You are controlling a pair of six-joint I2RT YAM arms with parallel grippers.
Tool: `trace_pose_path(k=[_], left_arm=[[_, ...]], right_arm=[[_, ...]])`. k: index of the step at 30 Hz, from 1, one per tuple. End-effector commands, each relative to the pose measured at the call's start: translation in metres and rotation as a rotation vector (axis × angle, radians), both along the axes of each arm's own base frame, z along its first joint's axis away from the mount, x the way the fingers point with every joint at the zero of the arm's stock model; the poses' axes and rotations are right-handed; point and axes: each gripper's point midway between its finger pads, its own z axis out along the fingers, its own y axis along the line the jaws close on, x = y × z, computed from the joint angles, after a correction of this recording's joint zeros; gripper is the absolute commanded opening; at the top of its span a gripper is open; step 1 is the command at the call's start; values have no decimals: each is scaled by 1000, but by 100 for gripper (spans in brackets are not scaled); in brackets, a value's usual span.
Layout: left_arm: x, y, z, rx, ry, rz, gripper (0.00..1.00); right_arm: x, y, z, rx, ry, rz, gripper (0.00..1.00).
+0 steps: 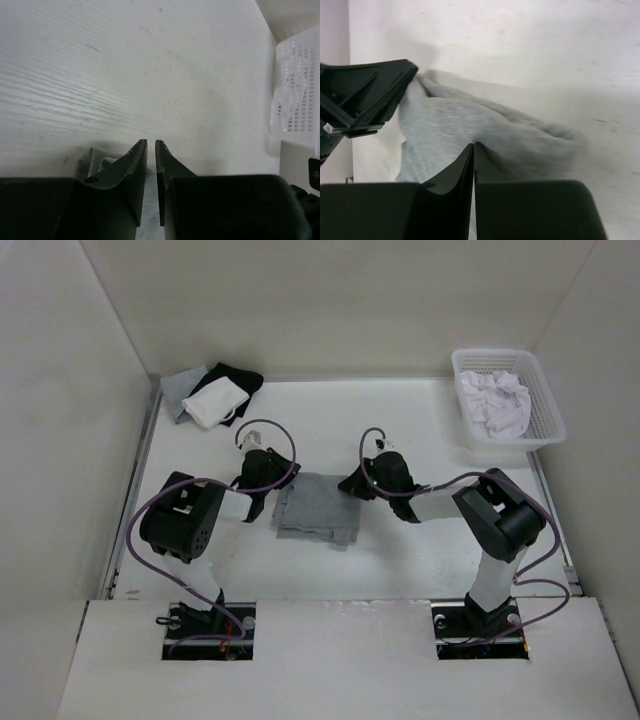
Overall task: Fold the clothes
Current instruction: Fold the tank top
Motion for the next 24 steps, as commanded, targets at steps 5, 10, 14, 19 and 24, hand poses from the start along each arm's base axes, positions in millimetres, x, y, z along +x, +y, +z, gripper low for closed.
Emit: trace_pose_path(k=[5,10,14,19,24], left_arm=[[20,0,13,-51,-82,14,12],[24,20,11,-41,-83,66,12],[22,27,39,-60,-139,85,14],[4,39,91,-34,-261,127,25],[-20,55,96,148,-215,139,36]], right_arm=[[14,-10,-8,105,25,-65,6],[17,-29,-10,117,49,-139,9],[15,-29,20,174,0,-113,24],[2,-26,87,245,-137,-34,46],[-13,-54,135,250,-267,-52,58]])
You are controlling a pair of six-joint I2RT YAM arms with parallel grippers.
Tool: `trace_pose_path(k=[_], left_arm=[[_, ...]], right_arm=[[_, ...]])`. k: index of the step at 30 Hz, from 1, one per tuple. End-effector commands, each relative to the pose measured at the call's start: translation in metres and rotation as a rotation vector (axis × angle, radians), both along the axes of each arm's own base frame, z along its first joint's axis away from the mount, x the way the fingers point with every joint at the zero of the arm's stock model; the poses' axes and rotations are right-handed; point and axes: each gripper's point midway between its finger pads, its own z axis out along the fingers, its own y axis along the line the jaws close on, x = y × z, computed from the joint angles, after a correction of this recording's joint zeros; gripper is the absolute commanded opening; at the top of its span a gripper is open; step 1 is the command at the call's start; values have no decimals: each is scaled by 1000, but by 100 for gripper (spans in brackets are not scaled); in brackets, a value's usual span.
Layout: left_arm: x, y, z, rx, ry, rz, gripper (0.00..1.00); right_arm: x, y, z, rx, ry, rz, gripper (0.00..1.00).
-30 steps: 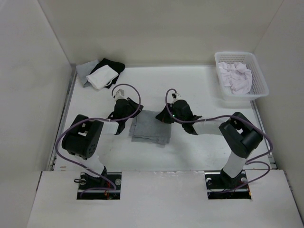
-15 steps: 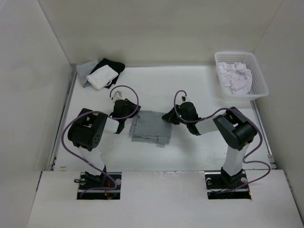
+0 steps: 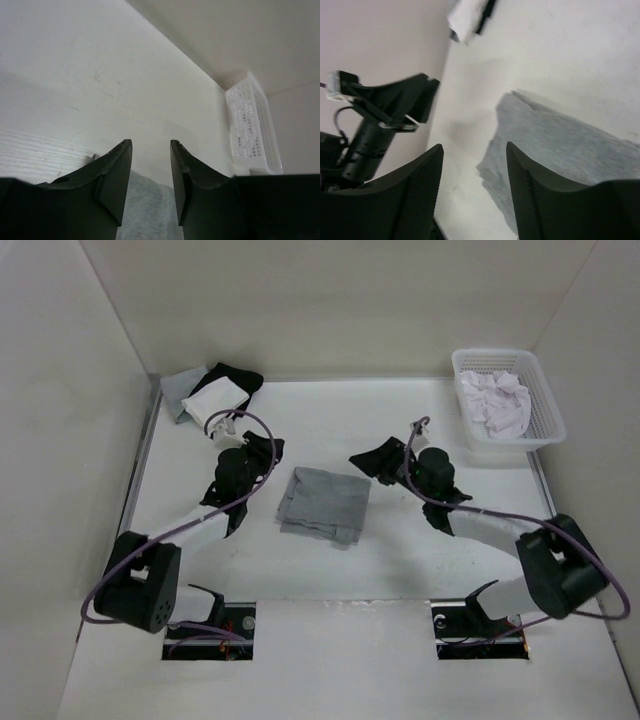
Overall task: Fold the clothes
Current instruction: Fold the tank top
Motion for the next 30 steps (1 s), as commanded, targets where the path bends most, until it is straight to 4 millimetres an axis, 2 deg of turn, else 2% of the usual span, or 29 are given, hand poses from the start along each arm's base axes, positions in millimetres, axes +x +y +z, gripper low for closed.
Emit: trace_pose_path(k=[1,4,8,13,15,19,22,24,26,30], left_arm=[[-15,18,-14,180,88,33,37],[-35,31,-27,241,164,40,40],[-58,44,-27,249,188,57,46],[-74,59,-41,250,245,83,51],[-77,64,-45,237,256,90,51],[-76,65,-49,220,270,91,52],[-73,61,-50,226,274,77,52],[-71,57,-52,230,273,62,52],[-70,50,-53,230,271,27,52],[-72,37,-62,221,273,-40,52]], right_arm=[[-6,-27,34,-10,-128,-44,60],[-2,-68,33,-77,-175,-193,66],[2,-121,15,-134,-176,-414,73],[2,-168,11,-127,-163,-568,75],[0,-179,11,-103,-161,-603,76],[1,-183,5,-106,-144,-612,72],[4,-177,1,-111,-128,-593,55],[6,-175,-2,-120,-116,-578,29],[7,-172,-5,-127,-101,-566,14],[9,-165,-10,-130,-74,-531,6]])
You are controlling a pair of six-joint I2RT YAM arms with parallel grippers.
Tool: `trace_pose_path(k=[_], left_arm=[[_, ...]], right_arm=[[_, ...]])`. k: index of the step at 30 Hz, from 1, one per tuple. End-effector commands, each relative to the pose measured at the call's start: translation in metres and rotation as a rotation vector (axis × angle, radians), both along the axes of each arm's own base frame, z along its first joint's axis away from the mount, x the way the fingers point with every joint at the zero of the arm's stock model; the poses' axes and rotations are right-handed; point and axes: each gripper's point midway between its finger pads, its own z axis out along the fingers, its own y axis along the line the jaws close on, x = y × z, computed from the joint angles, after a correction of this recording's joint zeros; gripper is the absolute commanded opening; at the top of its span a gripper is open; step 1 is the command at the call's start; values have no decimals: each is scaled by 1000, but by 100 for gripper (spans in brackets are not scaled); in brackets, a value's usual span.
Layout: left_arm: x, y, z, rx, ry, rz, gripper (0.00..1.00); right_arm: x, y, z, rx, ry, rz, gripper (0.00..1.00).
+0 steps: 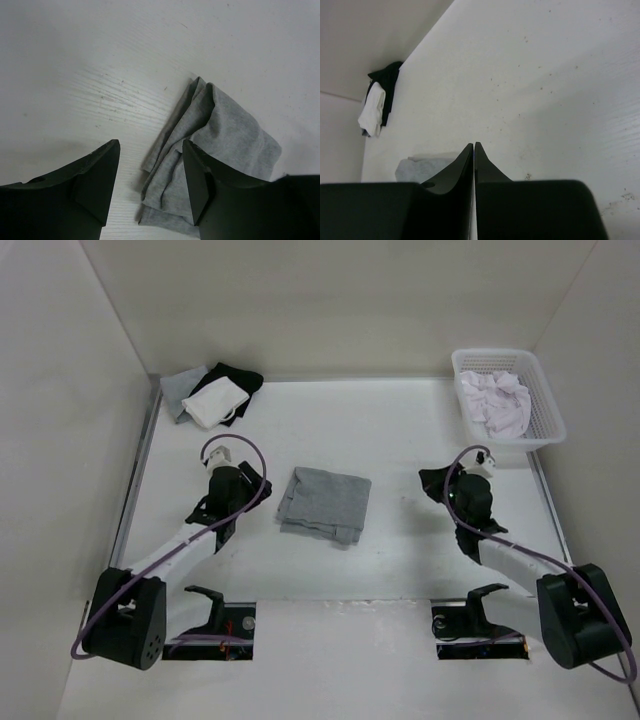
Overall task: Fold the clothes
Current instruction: Fold the tank top
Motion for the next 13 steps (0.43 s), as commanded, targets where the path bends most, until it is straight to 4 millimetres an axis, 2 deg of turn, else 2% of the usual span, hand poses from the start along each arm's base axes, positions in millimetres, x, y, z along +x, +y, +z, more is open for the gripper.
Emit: trace_pose_path(k=[1,4,8,10,13], left_arm=[[7,-18,10,-40,-57,-78,52],[10,-27,8,-63,-54,-110,51],[14,-35,10,-64,-72,-128,50],[16,-40,12,-60,-72,-148,49],[15,-42,14,-45,-87,-162,52]], right_arm=[[11,8,23,15,-51,29,6],[15,11,19,4,-39,38,15],[15,15,20,0,-49,54,43],[15,15,18,-2,-46,56,47],[15,20,18,0,-41,78,49]])
